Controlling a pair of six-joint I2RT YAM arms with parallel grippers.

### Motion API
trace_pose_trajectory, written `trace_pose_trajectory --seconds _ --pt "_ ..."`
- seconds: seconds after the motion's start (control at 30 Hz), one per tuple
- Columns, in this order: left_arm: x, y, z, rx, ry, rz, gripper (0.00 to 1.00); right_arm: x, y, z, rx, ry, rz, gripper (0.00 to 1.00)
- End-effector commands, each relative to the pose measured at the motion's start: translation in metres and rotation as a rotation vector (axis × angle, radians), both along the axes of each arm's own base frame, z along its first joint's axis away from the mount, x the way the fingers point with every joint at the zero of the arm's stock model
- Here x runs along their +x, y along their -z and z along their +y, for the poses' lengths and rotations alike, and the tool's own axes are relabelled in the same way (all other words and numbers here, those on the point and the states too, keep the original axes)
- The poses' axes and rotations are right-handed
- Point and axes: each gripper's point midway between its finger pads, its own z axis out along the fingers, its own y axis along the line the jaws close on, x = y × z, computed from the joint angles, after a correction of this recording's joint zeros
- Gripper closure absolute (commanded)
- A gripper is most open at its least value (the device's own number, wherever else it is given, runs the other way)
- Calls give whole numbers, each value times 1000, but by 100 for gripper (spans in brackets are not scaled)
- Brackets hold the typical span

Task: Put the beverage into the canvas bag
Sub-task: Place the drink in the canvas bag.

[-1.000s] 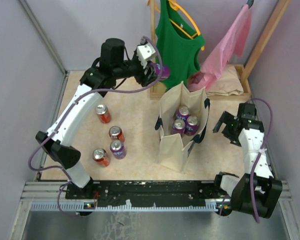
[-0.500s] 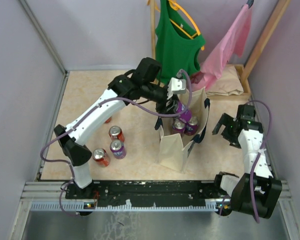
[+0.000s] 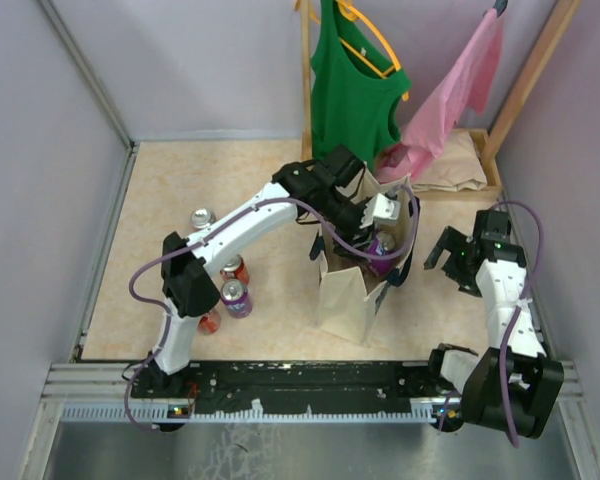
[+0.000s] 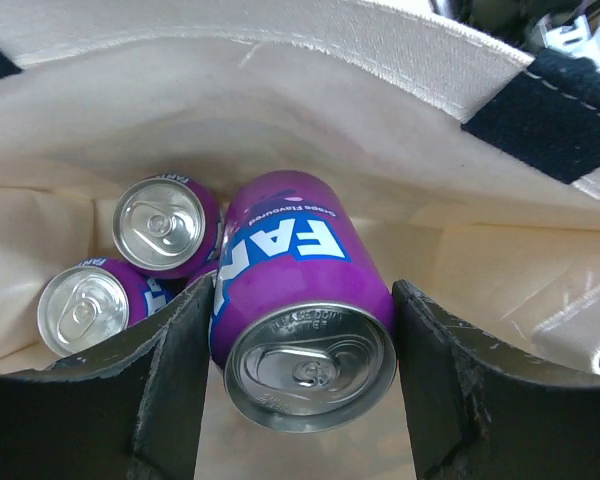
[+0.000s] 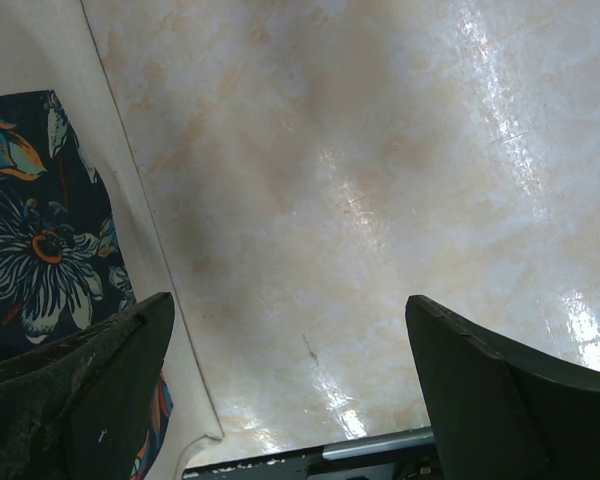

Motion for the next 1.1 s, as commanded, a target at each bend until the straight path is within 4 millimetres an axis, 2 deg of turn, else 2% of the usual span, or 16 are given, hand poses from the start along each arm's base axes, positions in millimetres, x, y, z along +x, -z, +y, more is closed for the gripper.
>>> trace_pose_trajectory --seconds 0.0,0.2,0.43,0.8,1.07 --pt "-15 -26 -5 -61 109 -78 100 4 -8 -2 -2 14 -45 1" --pt "-36 -20 0 -33 168 -45 100 4 -7 -2 -2 13 -40 1" --pt "-26 -27 -9 -73 143 -128 100 4 -5 -1 4 10 -37 1" --pt "-19 8 -24 -24 177 -126 100 4 -7 -2 1 10 -40 1" --pt "-19 33 -20 36 192 -108 100 3 -6 -2 1 12 -35 1"
